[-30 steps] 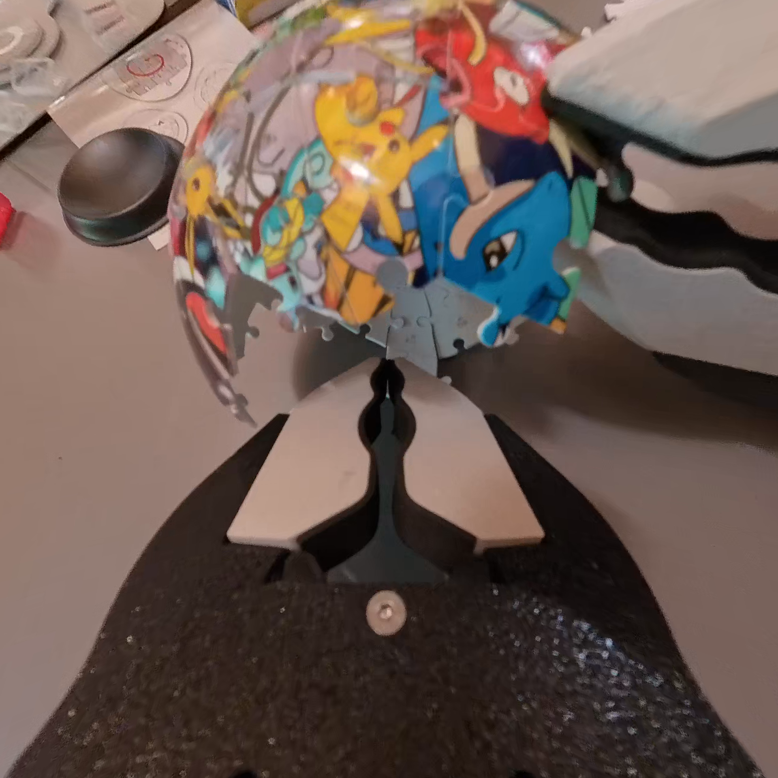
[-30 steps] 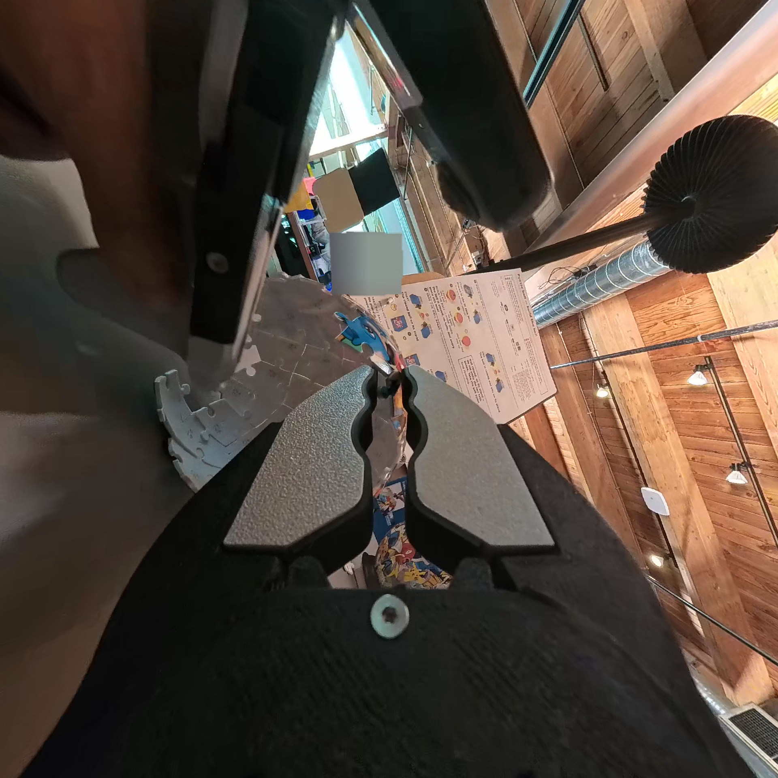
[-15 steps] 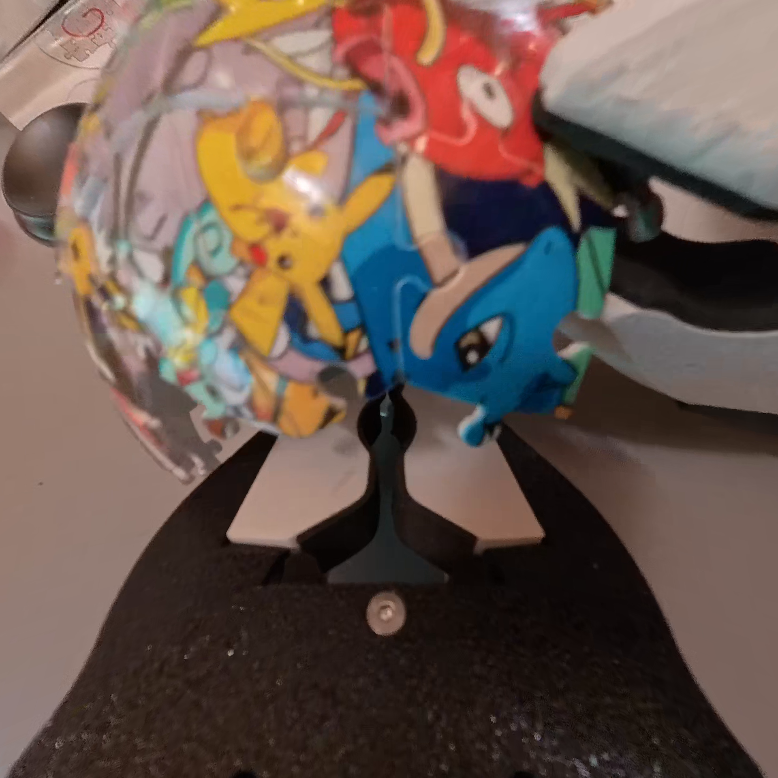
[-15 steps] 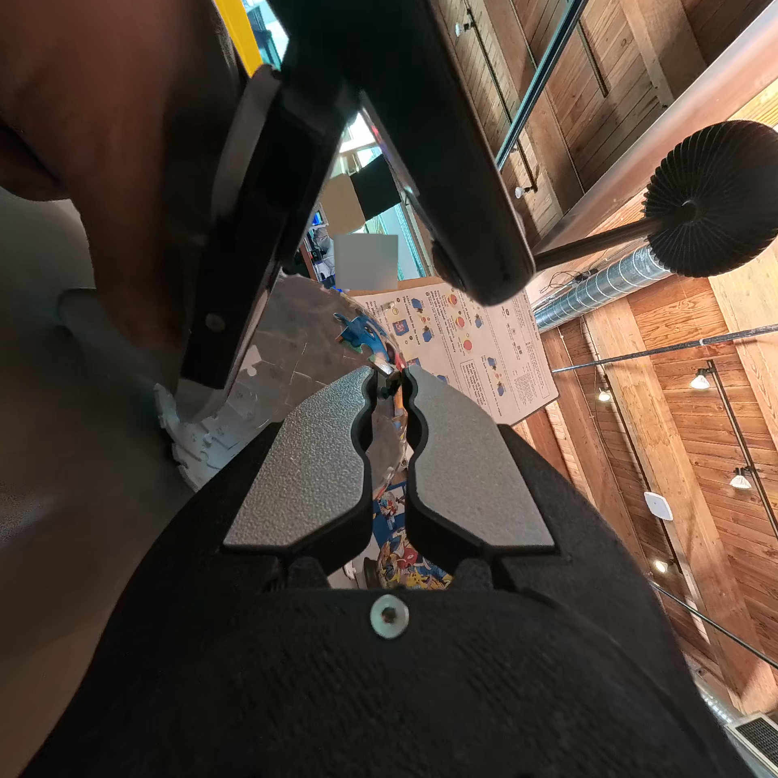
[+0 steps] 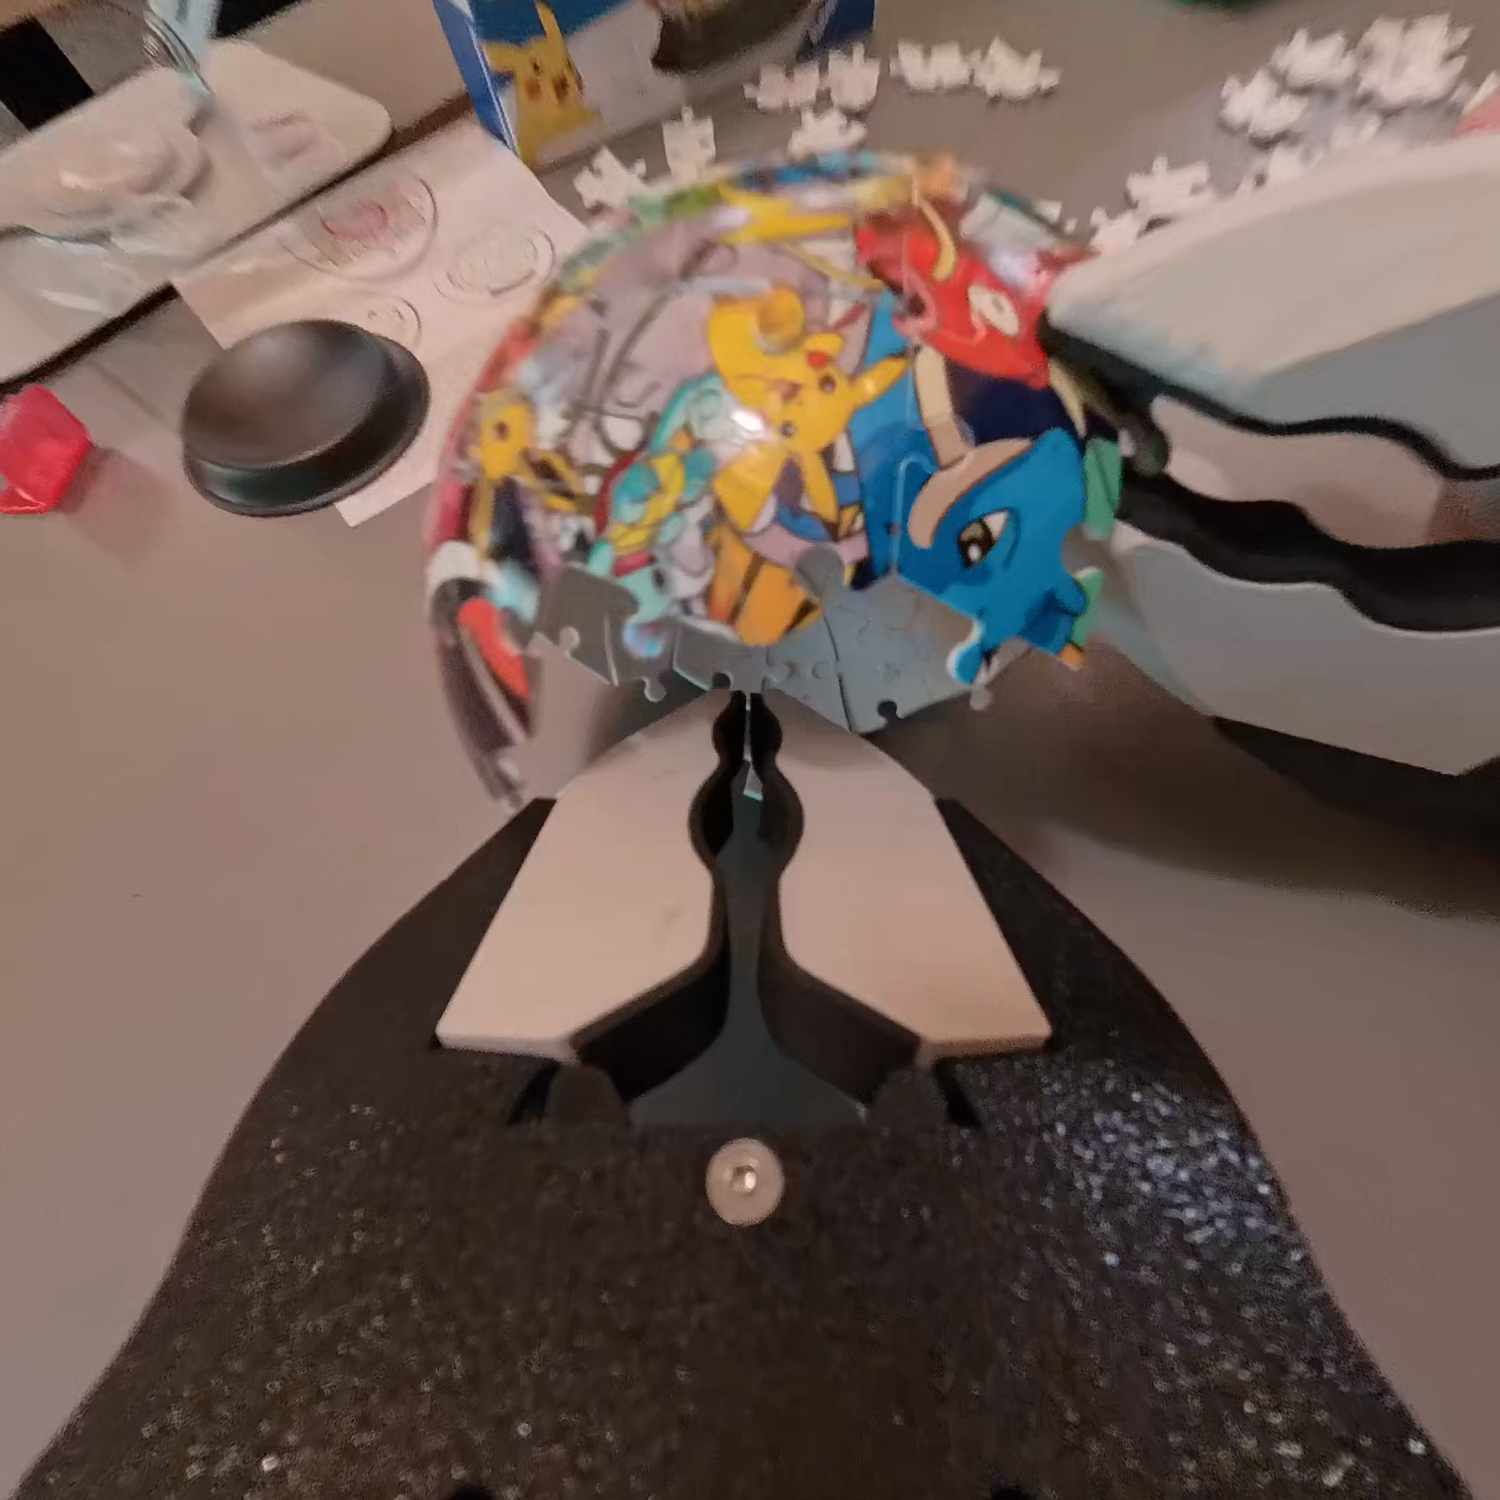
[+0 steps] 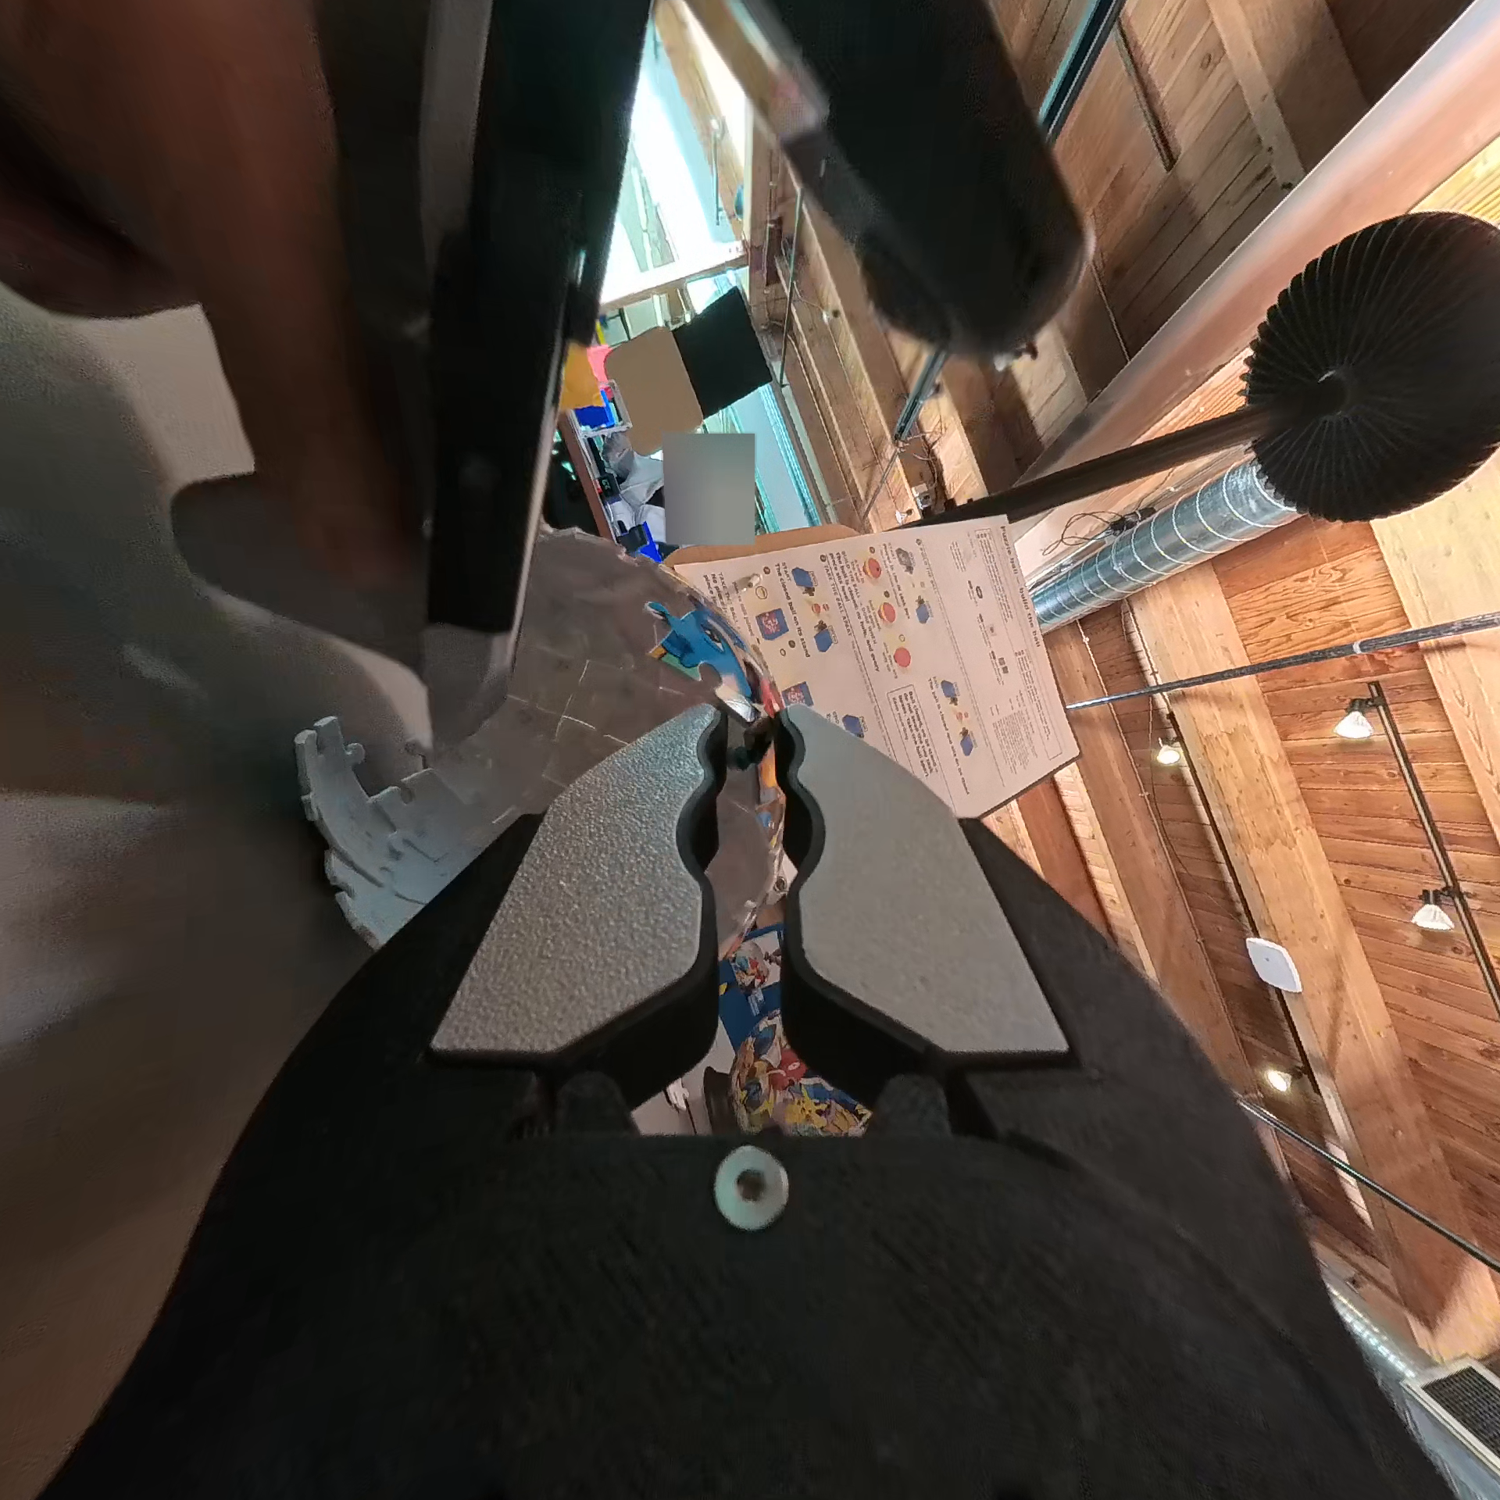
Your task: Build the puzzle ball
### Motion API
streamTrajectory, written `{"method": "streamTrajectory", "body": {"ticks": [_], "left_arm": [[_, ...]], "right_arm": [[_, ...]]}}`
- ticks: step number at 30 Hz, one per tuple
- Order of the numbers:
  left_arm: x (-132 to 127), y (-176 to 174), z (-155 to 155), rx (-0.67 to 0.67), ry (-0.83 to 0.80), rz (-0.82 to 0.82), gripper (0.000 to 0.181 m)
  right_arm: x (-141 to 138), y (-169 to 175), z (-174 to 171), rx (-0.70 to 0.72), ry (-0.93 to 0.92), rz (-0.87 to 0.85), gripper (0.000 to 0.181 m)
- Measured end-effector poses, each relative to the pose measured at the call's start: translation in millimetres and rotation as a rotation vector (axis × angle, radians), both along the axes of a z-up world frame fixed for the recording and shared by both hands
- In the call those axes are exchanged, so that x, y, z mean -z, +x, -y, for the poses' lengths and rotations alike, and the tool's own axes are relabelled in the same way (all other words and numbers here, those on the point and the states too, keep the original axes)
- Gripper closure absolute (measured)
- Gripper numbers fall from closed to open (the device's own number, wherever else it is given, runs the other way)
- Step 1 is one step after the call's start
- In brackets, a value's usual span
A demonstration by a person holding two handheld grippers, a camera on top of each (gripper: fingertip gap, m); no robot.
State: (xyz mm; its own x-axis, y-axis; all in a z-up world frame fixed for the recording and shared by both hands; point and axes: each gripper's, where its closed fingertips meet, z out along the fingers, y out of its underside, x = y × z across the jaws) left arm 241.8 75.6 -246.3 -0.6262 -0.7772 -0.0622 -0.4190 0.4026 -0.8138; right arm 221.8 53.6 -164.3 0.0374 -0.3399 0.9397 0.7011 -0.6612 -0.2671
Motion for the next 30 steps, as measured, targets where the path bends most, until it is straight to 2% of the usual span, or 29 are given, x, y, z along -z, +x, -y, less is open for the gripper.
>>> {"method": "streamTrajectory", "body": {"ticks": [4,9,17,20,23,26,30], "left_arm": [[-15.7,0.2,-12.2,-0.033,-0.056,0.021,0.181],[-15.3,1.8,-21.4,-0.034,-0.016,0.03,0.179],[-9.9,-6.6,-11.7,0.065,0.102,0.072,0.165],[-12.0,-14.9,-5.1,0.151,0.103,0.101,0.151],[-8.6,-20.8,-4.8,0.237,0.192,0.171,0.146],[1.8,-25.2,-7.4,0.296,0.303,0.206,0.149],[1.5,-27.9,2.0,0.283,0.187,0.143,0.161]], "right_arm": [[-2.2,7.9,4.6,0.023,0.02,-0.016,0.172],[-3.6,16.6,10.3,0.048,0.043,-0.041,0.173],[-3.8,19.0,11.1,0.054,0.039,-0.041,0.173],[-3.8,20.2,12.2,0.056,0.042,-0.044,0.173],[-3.3,20.0,13.1,0.056,0.045,-0.047,0.173],[-2.3,18.0,13.0,0.051,0.039,-0.044,0.173],[-1.0,17.5,12.9,0.048,0.037,-0.046,0.173]]}}
